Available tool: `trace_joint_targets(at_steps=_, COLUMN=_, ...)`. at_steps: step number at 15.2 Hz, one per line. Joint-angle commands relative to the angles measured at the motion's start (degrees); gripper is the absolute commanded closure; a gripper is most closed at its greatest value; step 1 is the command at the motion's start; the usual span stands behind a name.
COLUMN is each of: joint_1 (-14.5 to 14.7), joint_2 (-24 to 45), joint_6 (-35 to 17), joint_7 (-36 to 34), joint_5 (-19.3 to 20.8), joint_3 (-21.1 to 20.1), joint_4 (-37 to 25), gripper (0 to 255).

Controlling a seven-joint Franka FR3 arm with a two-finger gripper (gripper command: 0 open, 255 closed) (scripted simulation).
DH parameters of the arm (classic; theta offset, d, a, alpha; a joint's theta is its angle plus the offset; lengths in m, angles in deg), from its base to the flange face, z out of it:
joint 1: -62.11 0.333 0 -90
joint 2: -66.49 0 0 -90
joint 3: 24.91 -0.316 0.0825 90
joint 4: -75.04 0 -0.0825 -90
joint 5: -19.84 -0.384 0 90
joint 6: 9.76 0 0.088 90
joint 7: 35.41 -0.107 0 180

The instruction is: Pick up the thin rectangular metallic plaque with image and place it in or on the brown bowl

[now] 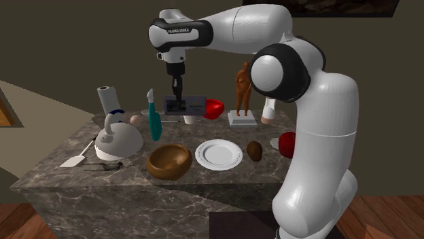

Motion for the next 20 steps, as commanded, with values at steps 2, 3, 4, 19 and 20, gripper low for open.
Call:
trace_joint_targets(at_steps=2, joint_1=0.1, joint_2=0.5, joint_6=2.8, joint_7=0.0, joint_5=0.1, joint_3=0.0, joint_4=-3.2, gripper=255)
trace_joint_targets(at_steps=3, joint_1=0.2, joint_2=0.7, joint_6=3.6, joint_7=0.0, joint_5=0.2, joint_3=-0.1, joint_4=-4.3, gripper=255)
trace_joint_targets(at_steps=4, joint_1=0.2, joint_2=1.0, joint_6=4.5, joint_7=-0.1, joint_5=0.2, joint_3=-0.1, joint_4=-5.4, gripper=255)
trace_joint_targets(at_steps=19, joint_1=4.8, joint_2=-14.6, joint_6=6.9, joint_7=-9.2, joint_5=-3.5, joint_3=-4.4, joint_4=7.4, gripper=255)
trace_joint_targets(at_steps=20, joint_1=5.2, joint_2=-15.7, joint_6=7.0, joint_7=-10.1, joint_5=-3.9, joint_3=-4.9, joint_4=8.3, gripper=255)
